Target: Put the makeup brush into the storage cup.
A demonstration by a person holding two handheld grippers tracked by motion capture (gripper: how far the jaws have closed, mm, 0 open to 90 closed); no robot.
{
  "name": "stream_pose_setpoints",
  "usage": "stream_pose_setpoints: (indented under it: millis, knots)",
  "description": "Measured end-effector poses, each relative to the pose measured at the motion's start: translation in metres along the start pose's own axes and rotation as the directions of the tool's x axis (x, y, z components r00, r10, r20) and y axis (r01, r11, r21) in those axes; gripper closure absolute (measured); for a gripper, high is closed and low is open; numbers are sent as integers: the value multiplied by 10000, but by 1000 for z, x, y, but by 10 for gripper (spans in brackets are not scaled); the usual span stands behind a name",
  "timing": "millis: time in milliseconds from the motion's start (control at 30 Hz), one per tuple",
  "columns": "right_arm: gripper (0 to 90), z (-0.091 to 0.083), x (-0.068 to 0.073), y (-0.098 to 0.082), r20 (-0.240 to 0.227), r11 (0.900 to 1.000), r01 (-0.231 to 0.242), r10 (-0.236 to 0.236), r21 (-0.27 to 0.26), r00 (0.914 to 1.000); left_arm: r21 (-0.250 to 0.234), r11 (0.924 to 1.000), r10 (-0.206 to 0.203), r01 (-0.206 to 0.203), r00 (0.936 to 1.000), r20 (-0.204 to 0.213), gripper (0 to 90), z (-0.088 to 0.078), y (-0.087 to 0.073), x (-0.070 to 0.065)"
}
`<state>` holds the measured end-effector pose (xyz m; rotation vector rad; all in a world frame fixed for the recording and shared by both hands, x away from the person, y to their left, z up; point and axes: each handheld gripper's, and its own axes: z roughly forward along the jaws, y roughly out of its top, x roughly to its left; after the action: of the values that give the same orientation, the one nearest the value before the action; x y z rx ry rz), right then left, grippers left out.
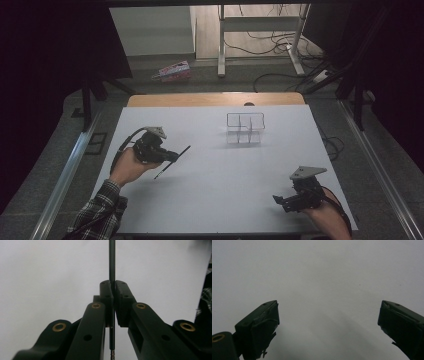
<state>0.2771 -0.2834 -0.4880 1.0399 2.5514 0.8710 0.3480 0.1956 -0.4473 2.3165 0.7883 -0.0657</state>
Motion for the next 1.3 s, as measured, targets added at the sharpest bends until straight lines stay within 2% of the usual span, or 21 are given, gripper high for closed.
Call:
stream_pose_setpoints:
  millis: [300,600,700,967,1300]
  knots:
    - [40,0,0,0,13,10000,33,-33,-18,10000,-516,9987,71,-56,9996,288,860,-2,-10,-15]
    - [40,0,1,1,-36,10000,13,-13,-25,10000,-1146,9934,135,-68,9983,576,860,-2,-26,-27]
    - [41,-1,1,1,-72,9997,-180,179,-144,9998,-1325,9912,106,-12,9975,700,860,1,-30,-30]
    - [29,-1,2,2,-12,9991,-288,287,-317,9996,-1545,9879,306,-151,9947,985,859,5,-31,-43]
    - [5,-3,5,5,-95,9980,-300,295,-558,9995,-1784,9839,171,55,9920,1249,860,6,-37,-49]
